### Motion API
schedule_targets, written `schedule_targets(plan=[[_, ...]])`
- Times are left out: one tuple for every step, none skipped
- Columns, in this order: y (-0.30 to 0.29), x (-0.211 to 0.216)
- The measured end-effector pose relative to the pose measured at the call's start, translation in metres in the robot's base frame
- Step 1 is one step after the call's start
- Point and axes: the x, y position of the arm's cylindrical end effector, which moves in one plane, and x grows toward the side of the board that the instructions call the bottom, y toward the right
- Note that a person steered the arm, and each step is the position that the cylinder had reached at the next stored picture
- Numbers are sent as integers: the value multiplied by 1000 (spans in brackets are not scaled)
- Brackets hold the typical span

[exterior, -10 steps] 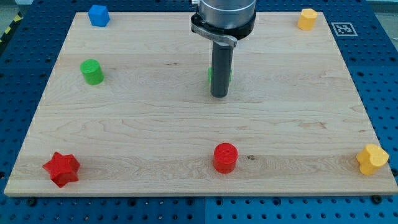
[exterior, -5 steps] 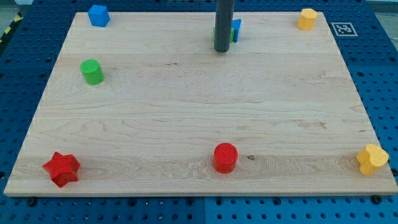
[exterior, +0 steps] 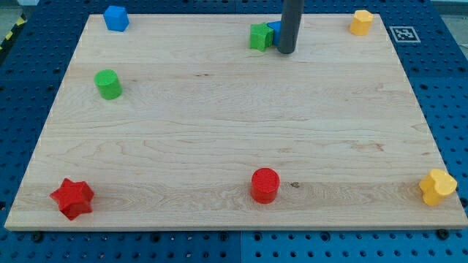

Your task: Move the green star to top center of the board

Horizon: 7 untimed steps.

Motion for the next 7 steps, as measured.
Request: schedule_targets(plan=[[-28,0],[-35,-11],[-39,-23],[-51,-35],[-62,-55],[-66,-60],[-66,-57]])
